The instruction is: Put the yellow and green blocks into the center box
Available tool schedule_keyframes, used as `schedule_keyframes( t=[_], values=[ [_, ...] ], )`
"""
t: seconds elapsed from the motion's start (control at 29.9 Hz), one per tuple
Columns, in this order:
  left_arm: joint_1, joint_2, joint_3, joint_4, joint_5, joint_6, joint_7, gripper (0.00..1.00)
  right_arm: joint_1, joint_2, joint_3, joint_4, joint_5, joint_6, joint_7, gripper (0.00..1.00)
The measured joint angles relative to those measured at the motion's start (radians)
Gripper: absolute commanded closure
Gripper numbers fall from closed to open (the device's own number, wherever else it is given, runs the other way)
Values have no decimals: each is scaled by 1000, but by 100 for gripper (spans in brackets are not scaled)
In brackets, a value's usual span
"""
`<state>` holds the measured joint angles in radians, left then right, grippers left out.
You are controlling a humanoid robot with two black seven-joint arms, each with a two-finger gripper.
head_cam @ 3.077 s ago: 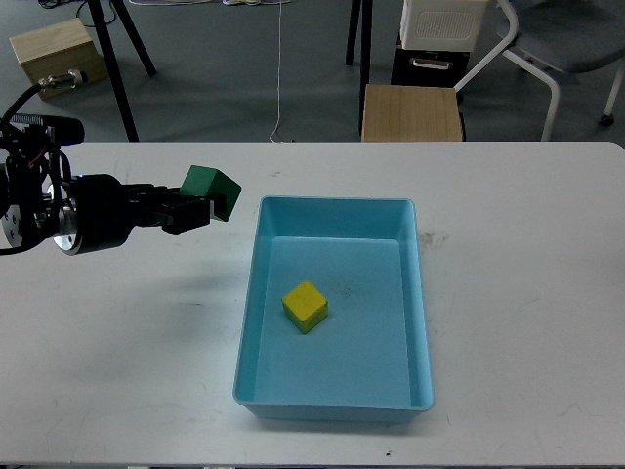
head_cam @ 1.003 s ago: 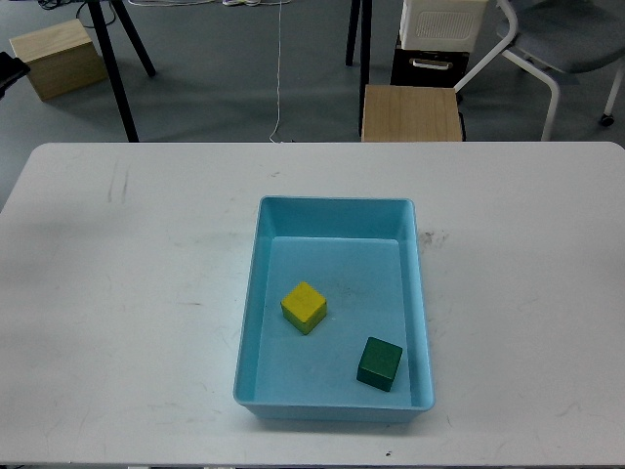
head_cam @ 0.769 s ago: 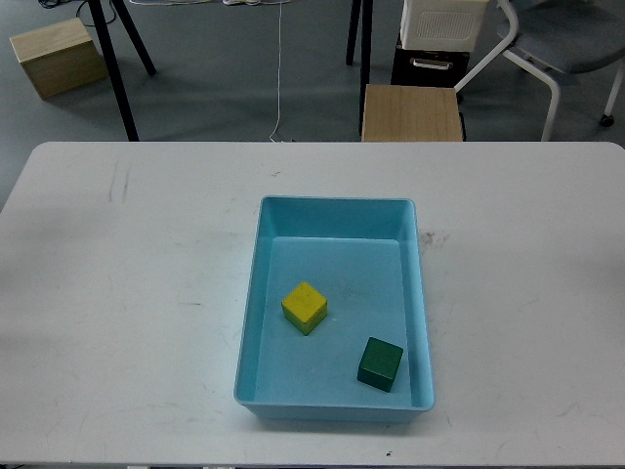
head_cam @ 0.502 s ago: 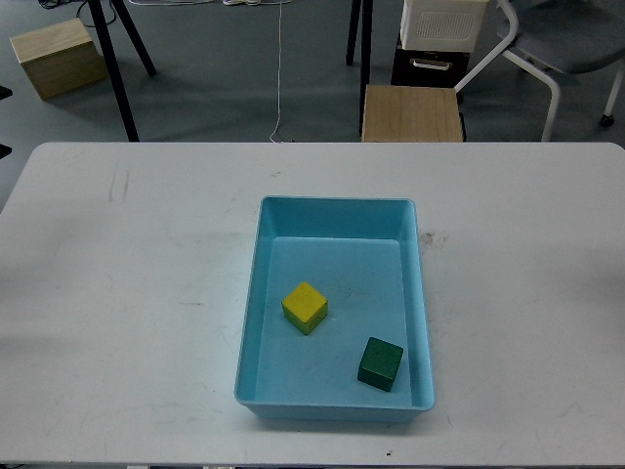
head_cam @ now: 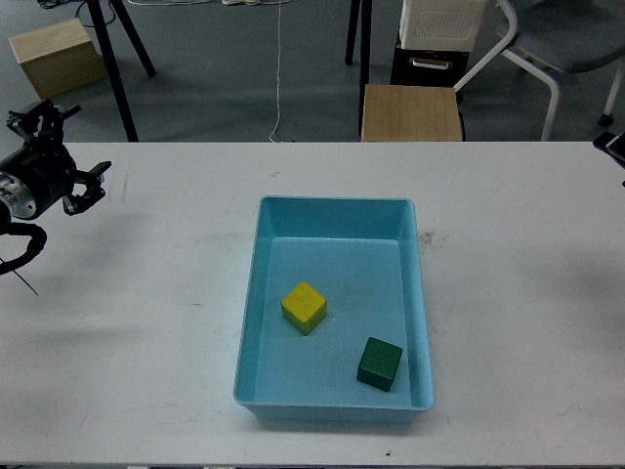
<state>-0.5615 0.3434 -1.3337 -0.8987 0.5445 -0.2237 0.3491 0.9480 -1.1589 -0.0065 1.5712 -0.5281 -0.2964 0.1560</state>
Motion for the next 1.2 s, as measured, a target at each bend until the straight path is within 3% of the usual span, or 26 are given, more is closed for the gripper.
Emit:
schedule_keyframes(
  t=[0.27, 0.43, 0.64, 0.84, 1.04, 1.2],
  values=[
    [-11, -65, -46, 0, -219, 104, 4, 4, 0, 87, 137, 5, 362, 1, -2, 1],
    [-3, -114, -116, 1, -309, 122, 12, 2, 0, 183, 244, -16, 695, 5, -3, 1],
    [1, -154, -173, 8, -379, 159, 28, 1, -26, 320, 364, -164, 1019, 26, -1, 1],
    [16, -170, -214, 16, -456, 176, 79, 0, -144, 465, 570, -231, 1086, 93, 0, 0],
    [25, -172, -261, 39, -519, 178, 76, 0, -242, 588, 732, -284, 1087, 151, -8, 0],
    [32, -164, -272, 83, -605, 178, 62, 0, -337, 656, 800, -335, 1093, 270, -9, 0]
  ],
)
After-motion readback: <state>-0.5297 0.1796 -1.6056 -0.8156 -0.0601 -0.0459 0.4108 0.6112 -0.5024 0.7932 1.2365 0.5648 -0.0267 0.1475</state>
